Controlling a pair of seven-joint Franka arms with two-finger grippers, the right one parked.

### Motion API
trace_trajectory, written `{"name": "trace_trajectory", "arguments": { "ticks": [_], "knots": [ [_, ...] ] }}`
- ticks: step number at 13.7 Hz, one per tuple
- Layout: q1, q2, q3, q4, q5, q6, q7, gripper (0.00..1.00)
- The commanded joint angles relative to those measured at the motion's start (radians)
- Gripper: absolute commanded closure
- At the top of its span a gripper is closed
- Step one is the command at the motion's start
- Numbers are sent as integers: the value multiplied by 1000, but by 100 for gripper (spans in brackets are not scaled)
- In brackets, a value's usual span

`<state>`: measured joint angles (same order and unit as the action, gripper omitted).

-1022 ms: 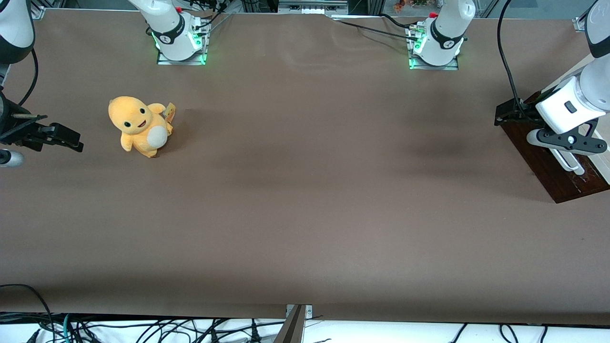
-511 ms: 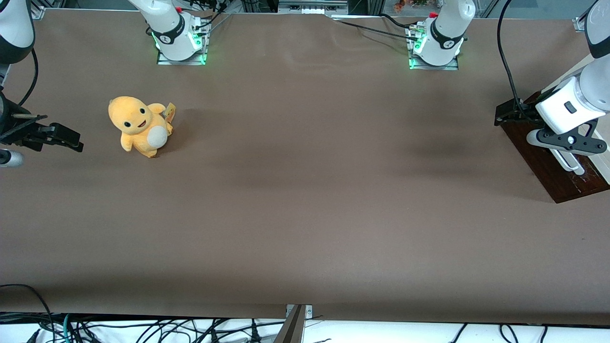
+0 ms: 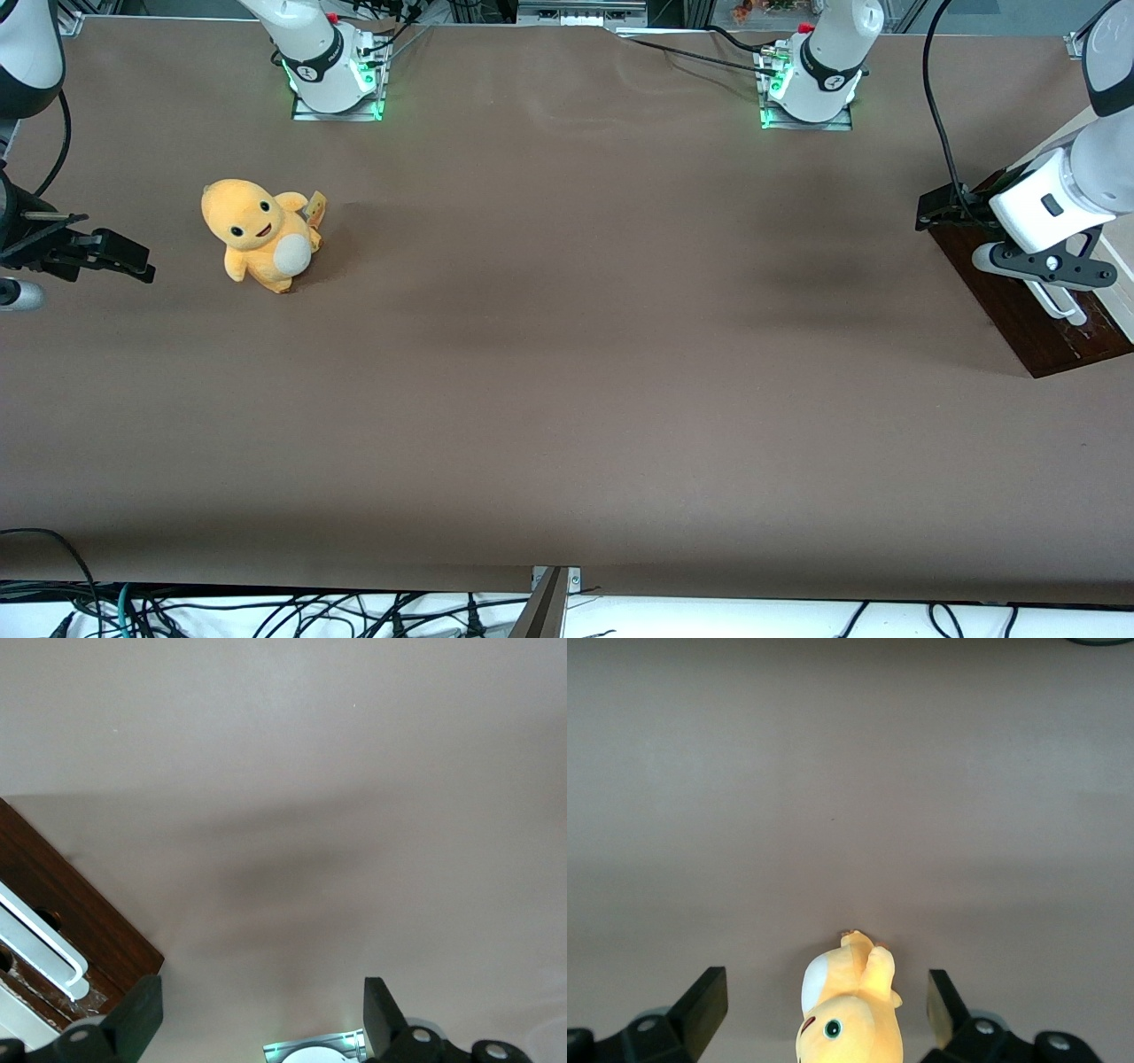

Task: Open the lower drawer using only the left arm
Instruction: 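Lower the left gripper onto the white handle of the lower drawer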

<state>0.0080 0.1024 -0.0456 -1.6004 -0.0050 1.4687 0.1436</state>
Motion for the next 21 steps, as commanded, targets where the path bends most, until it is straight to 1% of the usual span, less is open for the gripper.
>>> {"name": "trace_trajectory", "arguments": {
  "ticks": [1,5,6,10,11,13,15,18,21],
  "knots": [
    [4,5,-2,-1,14,-14,1,0],
    [3,63,0,0,25,-36,-28,0],
    [1,91,0,2,49,-39,-66,0],
    [-8,222,-3,2,213,-50,-203,0],
    [-13,262,-3,0,282,-51,-255,0],
    [-36,342,-7,0,451,-82,-297,0],
    [-30,419,-3,-3,570,-87,-303,0],
    [-25,543,-2,-4,802,-137,-350,0],
    [-22,612,0,-4,940,-160,-392,0]
  ]
}}
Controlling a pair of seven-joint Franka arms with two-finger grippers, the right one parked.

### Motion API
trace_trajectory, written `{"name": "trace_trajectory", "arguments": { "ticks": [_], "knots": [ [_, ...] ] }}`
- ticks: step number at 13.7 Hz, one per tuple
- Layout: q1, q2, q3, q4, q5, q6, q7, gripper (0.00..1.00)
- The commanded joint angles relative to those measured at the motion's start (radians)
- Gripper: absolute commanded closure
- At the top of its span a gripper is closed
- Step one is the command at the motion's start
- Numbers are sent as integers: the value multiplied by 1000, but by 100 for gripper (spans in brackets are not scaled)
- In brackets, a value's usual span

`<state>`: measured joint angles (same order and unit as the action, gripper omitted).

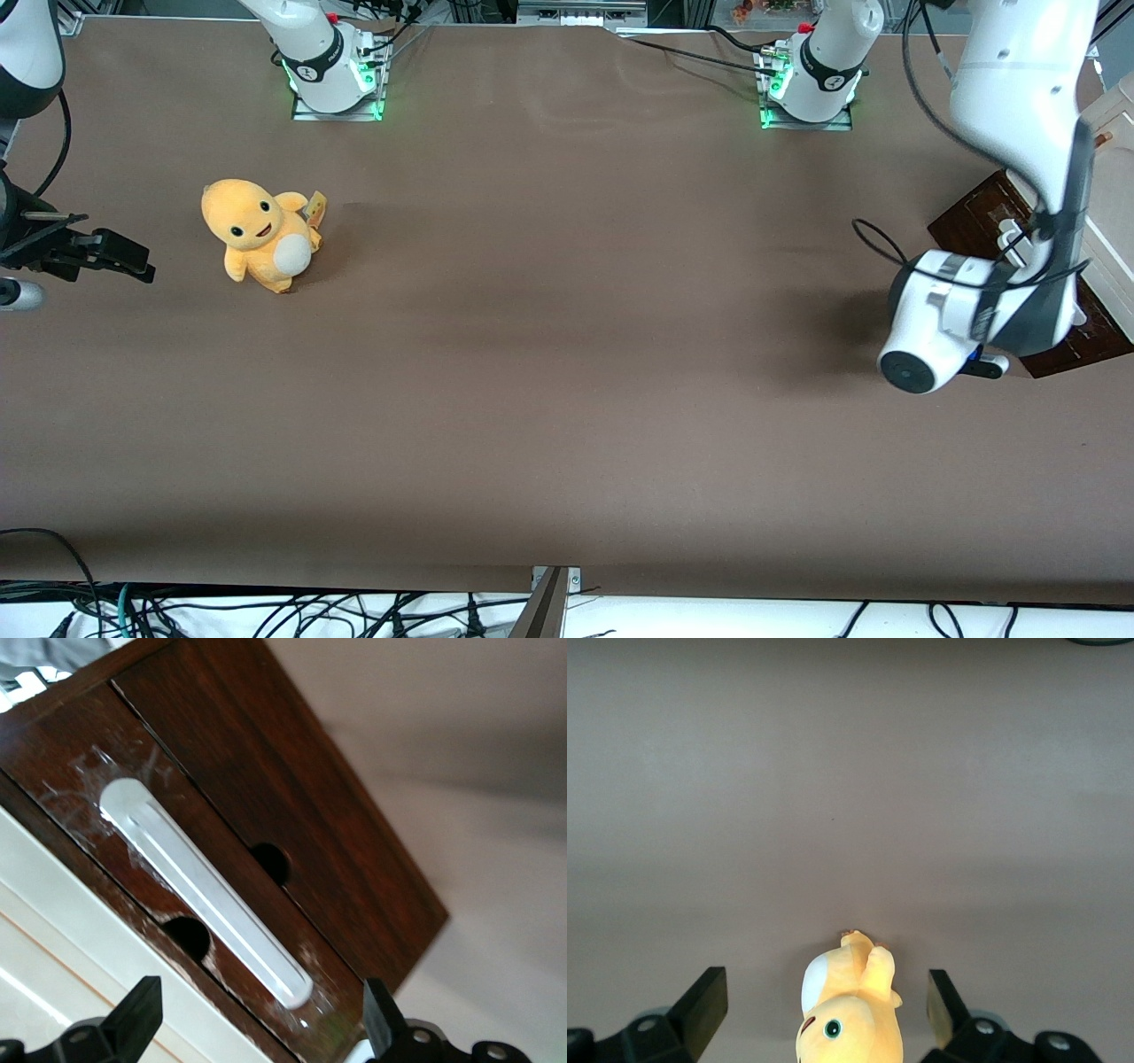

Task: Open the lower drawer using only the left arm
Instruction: 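Lower the left gripper onto the white handle of the lower drawer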

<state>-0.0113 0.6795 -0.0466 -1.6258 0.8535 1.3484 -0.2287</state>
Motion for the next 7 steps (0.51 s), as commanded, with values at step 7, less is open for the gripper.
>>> {"name": "trace_trajectory", "arguments": {
  "ticks": [7],
  "knots": [
    [56,118,7,21,277,-45,-63,0]
  ]
}}
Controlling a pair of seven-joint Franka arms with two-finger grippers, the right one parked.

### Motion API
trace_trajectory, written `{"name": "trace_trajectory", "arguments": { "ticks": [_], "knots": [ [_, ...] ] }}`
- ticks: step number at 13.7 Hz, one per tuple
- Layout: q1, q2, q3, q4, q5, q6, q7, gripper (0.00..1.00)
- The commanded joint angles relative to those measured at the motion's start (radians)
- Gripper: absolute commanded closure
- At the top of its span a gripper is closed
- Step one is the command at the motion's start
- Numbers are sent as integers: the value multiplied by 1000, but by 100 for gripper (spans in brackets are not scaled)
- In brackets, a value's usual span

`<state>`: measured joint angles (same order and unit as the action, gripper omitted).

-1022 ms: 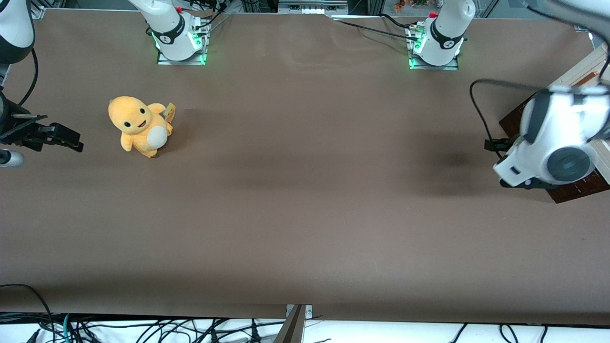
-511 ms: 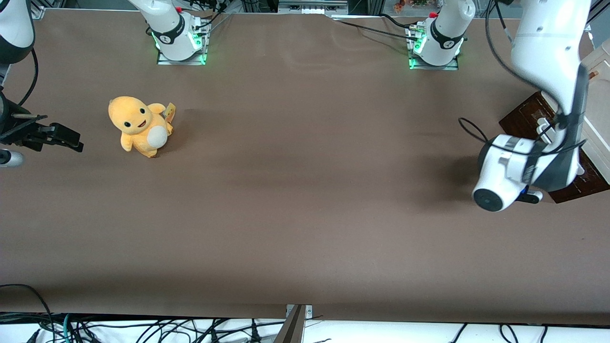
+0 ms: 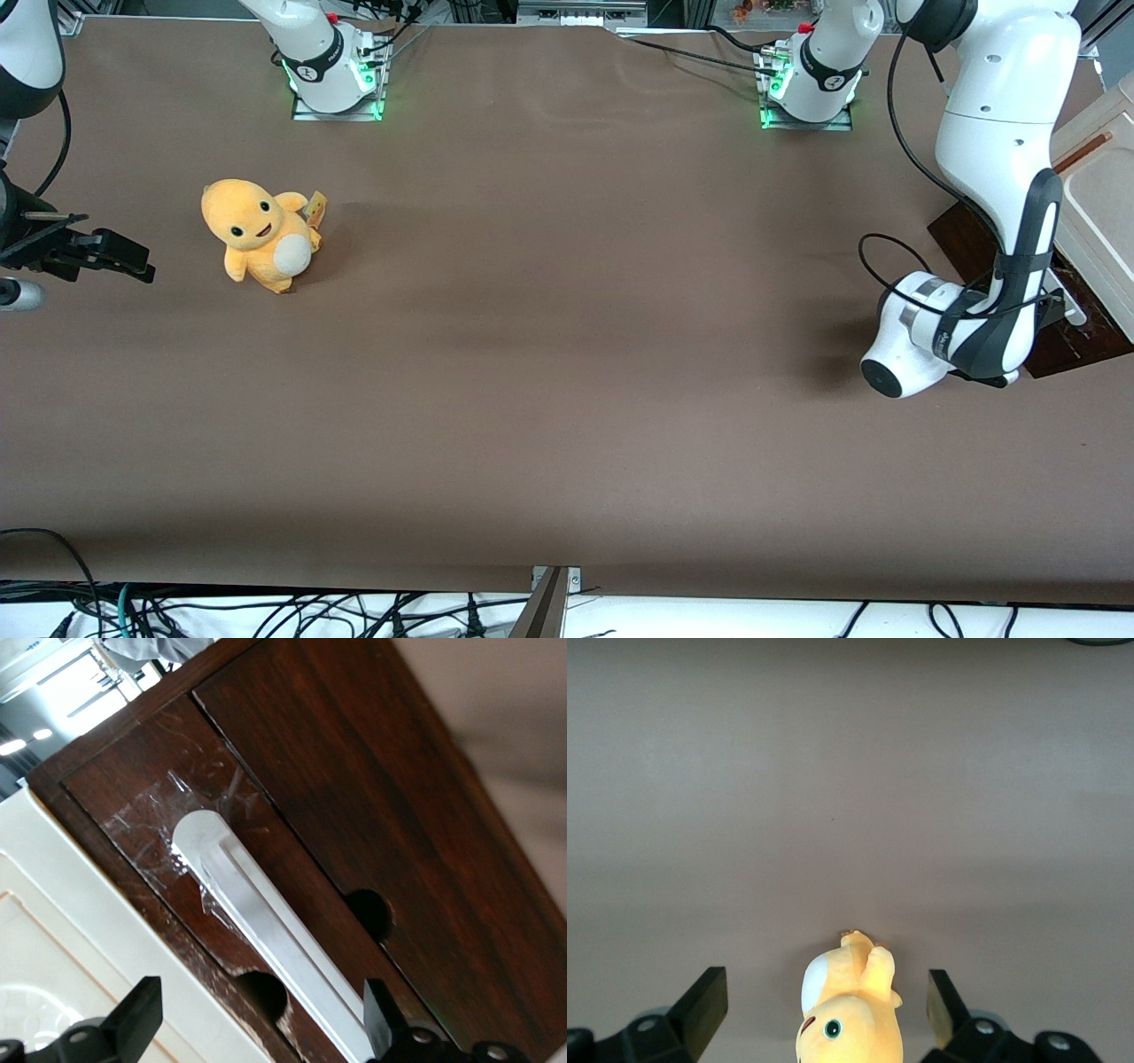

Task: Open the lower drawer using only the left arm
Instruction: 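Lower the left gripper onto the white handle of the lower drawer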

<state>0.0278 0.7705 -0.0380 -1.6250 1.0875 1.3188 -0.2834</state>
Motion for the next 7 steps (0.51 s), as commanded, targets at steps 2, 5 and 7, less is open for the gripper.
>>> {"name": "trace_trajectory", "arguments": {
  "ticks": [2,5,7],
  "knots": [
    [27,38,-2,22,49,-10,-6,2],
    [29,58,-2,25,83,-10,-16,34],
    [27,72,-2,27,92,-10,-13,58]
  ]
}}
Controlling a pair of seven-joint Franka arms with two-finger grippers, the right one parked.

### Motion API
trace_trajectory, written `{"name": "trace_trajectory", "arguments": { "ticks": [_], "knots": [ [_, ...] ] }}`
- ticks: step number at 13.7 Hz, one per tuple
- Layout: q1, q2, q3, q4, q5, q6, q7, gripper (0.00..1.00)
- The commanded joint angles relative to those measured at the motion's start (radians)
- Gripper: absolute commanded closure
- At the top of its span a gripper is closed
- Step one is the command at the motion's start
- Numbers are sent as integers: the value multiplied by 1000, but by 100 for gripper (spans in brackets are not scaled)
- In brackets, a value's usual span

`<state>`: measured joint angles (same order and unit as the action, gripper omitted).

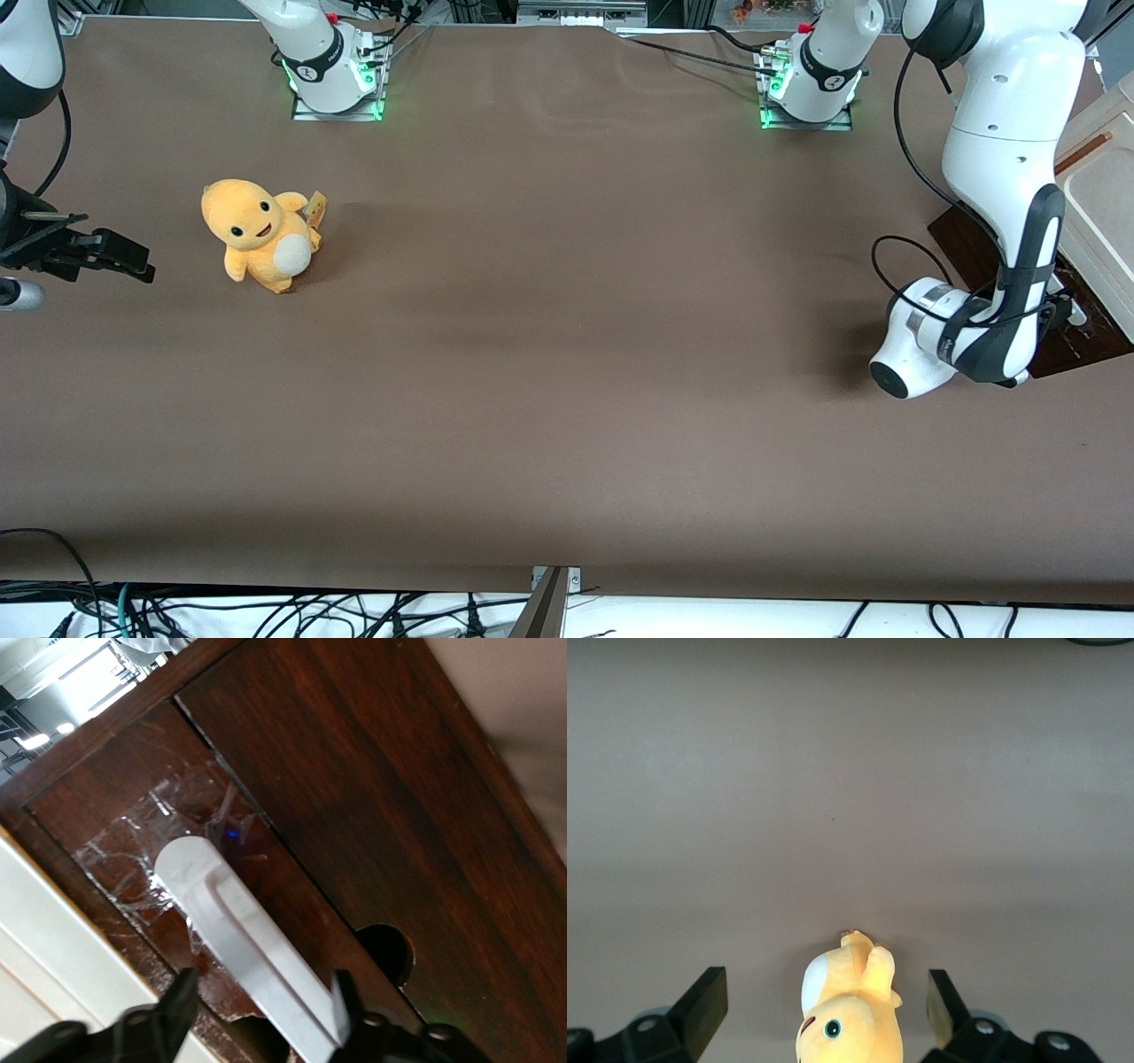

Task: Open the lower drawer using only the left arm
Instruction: 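Grip the white handle and pull the lower drawer outward with the left gripper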

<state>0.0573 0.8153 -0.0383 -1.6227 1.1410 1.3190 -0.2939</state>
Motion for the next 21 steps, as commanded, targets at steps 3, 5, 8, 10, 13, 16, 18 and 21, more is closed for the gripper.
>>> {"name": "trace_trajectory", "arguments": {
  "ticks": [3,5,8,10,13,16,18,21],
  "knots": [
    [-2,34,-2,29,51,-11,6,72],
    [-13,36,-2,32,51,-14,7,77],
    [-34,36,-3,35,49,-15,9,80],
    [-62,39,-3,37,48,-33,9,80],
    [-86,41,-6,40,34,-52,7,80],
    [-111,50,-9,78,-1,-69,7,81],
    [-140,74,-9,96,-26,-102,7,81],
    [-163,82,-9,122,-47,-112,7,81]
  ]
}}
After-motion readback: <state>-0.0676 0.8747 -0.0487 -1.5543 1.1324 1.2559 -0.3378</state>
